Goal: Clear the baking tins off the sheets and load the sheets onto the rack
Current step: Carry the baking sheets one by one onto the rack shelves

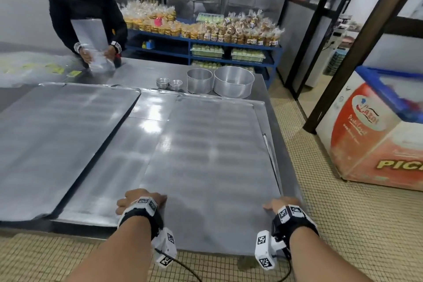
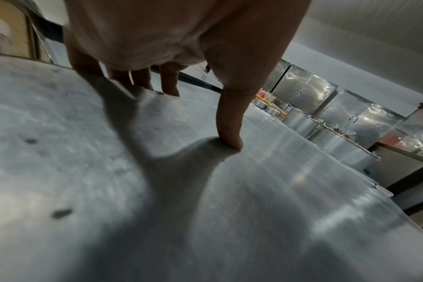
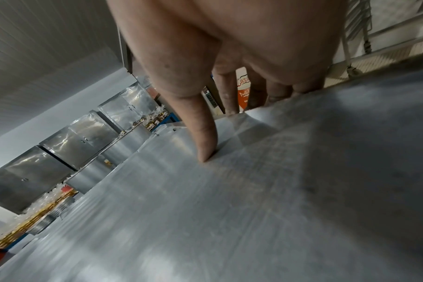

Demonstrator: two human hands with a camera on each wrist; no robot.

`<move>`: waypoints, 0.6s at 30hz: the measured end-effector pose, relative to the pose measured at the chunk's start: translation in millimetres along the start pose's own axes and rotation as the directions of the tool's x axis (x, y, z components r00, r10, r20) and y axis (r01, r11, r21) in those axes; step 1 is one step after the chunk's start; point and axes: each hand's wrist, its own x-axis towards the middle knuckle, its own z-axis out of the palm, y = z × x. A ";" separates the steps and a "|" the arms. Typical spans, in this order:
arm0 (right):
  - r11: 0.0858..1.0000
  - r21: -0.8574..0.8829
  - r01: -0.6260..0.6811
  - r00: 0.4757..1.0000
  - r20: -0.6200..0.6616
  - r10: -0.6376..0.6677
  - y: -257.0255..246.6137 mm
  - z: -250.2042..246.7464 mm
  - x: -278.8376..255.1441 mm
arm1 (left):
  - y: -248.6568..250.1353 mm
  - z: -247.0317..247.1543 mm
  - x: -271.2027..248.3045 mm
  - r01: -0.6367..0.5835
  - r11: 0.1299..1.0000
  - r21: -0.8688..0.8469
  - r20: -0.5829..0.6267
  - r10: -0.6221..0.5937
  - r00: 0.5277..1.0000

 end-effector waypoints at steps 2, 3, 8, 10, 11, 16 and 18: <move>0.993 -0.116 -0.011 1.000 -0.021 0.009 0.7 -0.9 10.7 | 2.6 -5.8 -12.9 0.035 0.998 0.044 -0.003 -0.035 0.999; 0.990 -0.141 -0.009 1.000 -0.002 0.008 1.3 -1.5 16.7 | 4.9 -6.9 -15.6 0.030 0.999 0.042 -0.006 -0.030 1.000; 0.987 -0.158 -0.015 1.000 -0.023 0.011 1.2 -6.9 9.5 | 4.6 -0.8 9.6 0.032 0.999 -0.018 0.081 -0.030 0.996; 0.992 -0.127 0.000 0.999 -0.037 -0.005 -0.4 -11.2 6.1 | 2.6 4.0 32.6 0.002 1.000 0.015 0.099 -0.003 0.995; 0.991 -0.131 -0.012 0.999 -0.049 0.006 -0.9 -12.5 7.5 | 4.4 -6.0 20.8 -0.019 1.000 0.025 0.149 0.015 0.989; 0.980 -0.187 -0.065 0.997 -0.063 0.054 -10.9 -16.6 -12.2 | 4.8 -36.0 0.9 -0.138 0.990 0.005 0.274 0.132 0.953; 0.967 -0.247 -0.062 0.996 -0.081 0.044 -14.2 -12.8 -21.4 | 2.4 -40.2 10.6 -0.162 0.987 -0.004 0.304 0.155 0.940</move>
